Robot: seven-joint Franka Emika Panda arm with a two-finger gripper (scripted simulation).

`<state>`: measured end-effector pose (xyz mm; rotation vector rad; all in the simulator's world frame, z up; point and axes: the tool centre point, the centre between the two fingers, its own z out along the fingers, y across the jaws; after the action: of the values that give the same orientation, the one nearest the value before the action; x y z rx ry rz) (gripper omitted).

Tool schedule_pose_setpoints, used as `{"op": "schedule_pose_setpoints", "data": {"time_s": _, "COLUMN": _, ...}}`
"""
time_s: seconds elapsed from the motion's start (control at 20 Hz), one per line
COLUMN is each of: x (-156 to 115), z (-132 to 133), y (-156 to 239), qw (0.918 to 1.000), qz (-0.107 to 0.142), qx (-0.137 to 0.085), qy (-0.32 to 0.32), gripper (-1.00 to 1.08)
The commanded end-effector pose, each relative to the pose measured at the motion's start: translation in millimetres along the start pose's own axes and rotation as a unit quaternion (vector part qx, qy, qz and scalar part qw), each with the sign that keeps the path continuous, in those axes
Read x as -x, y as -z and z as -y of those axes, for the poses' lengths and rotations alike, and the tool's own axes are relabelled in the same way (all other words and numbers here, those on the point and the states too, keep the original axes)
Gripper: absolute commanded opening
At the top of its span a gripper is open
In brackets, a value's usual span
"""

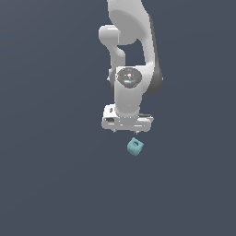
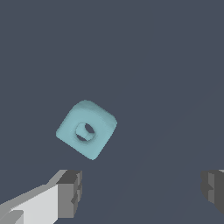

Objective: Pick up the object and move it to a goal position.

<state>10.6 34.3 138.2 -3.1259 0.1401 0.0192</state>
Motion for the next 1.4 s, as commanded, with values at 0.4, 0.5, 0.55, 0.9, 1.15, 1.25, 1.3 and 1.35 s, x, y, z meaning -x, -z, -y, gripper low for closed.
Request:
{"op": "schedule_pose_setpoints", "data": {"time_s": 0.4, "x": -16, "z": 22, "y": -20, "qw": 0.9929, "qz": -0.002, "qx": 0.001, "qy": -0.119, "gripper": 1.0}}
{"op": "schedule_pose_setpoints", "data": {"time_s": 0.5, "x": -18, "z": 27, "y": -24, "qw": 0.9898, "qz": -0.003, "qx": 0.001, "qy": -0.143, "gripper": 1.0}}
{"op": "schedule_pose_setpoints", "data": {"time_s": 0.55, "x": -20, "z": 29, "y": -26, "qw": 0.988, "qz": -0.003, "qx": 0.001, "qy": -0.154, "gripper": 1.0}}
{"op": "schedule_pose_setpoints", "data": {"time_s": 0.9, "x": -28, "z": 43, "y": -38, "qw": 0.9741, "qz": -0.005, "qx": 0.003, "qy": -0.226, "gripper": 1.0}}
{"op": "schedule_pose_setpoints", "data": {"time_s": 1.15, "x": -32, "z": 50, "y": -44, "qw": 0.9658, "qz": -0.007, "qx": 0.003, "qy": -0.259, "gripper": 1.0}}
{"op": "schedule_pose_setpoints", "data": {"time_s": 1.25, "x": -33, "z": 52, "y": -46, "qw": 0.9633, "qz": -0.007, "qx": 0.004, "qy": -0.268, "gripper": 1.0}}
{"op": "schedule_pose_setpoints", "data": {"time_s": 1.3, "x": -33, "z": 53, "y": -47, "qw": 0.9623, "qz": -0.007, "qx": 0.004, "qy": -0.272, "gripper": 1.0}}
{"op": "schedule_pose_setpoints", "data": {"time_s": 1.35, "x": -33, "z": 53, "y": -47, "qw": 0.9614, "qz": -0.007, "qx": 0.004, "qy": -0.275, "gripper": 1.0}}
